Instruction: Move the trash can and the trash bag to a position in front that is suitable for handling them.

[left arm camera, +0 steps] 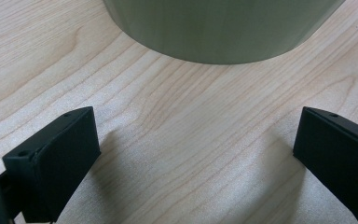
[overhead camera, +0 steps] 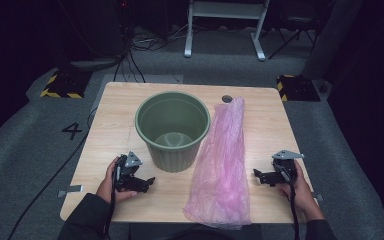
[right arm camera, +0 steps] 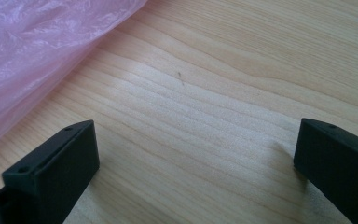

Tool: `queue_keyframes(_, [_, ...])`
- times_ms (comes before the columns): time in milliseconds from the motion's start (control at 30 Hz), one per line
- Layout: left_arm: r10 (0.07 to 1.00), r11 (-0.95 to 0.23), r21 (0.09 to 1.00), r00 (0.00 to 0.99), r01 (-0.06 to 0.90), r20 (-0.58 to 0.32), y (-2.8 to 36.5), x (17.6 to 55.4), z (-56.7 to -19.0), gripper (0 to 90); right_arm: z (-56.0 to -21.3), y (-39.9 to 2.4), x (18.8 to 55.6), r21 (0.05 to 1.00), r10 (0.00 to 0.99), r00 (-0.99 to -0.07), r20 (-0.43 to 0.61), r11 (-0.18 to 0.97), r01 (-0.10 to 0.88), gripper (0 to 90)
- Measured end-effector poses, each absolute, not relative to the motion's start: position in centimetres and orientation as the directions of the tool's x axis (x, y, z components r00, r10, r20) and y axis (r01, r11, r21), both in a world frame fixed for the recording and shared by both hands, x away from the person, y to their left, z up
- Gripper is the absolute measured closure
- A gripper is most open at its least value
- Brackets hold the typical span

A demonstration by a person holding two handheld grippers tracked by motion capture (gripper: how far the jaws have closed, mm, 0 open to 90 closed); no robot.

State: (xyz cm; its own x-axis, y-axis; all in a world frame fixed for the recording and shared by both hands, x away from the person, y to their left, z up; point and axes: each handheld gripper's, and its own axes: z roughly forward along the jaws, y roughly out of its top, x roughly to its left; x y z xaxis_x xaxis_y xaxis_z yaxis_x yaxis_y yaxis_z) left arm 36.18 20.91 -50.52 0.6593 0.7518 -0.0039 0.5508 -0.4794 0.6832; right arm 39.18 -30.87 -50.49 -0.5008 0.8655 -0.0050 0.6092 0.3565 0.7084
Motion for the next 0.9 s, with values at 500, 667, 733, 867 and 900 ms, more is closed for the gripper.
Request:
queue_keyframes(500, [0.746,-0.484,0.683,0.666,0.547,-0.004,21.6,35.8,-50.5,0.3,-49.4,-30.8,38.5,0.766,0.828,-0.559,-0.041,0.385,0.515,16.3])
queue_keyframes(667, [0.748,-0.479,0.683,0.664,0.551,-0.011,21.6,35.8,-50.5,0.3,-48.9,-29.8,38.3,0.777,0.802,-0.596,-0.045,0.402,0.483,16.8])
queue_keyframes(733, [0.748,-0.48,0.683,0.664,0.55,-0.009,21.6,35.8,-50.5,0.2,-48.7,-29.5,38.3,0.786,0.795,-0.605,-0.039,0.398,0.473,16.7])
queue_keyframes(867, [0.749,-0.481,0.682,0.663,0.552,-0.008,21.5,35.8,-50.5,0.1,-48.2,-28.8,38.5,0.801,0.787,-0.616,-0.04,0.394,0.451,16.9])
queue_keyframes(900, [0.749,-0.481,0.682,0.663,0.552,-0.008,21.5,35.8,-50.5,0.0,-48.2,-28.8,38.5,0.801,0.787,-0.616,-0.04,0.394,0.451,16.9])
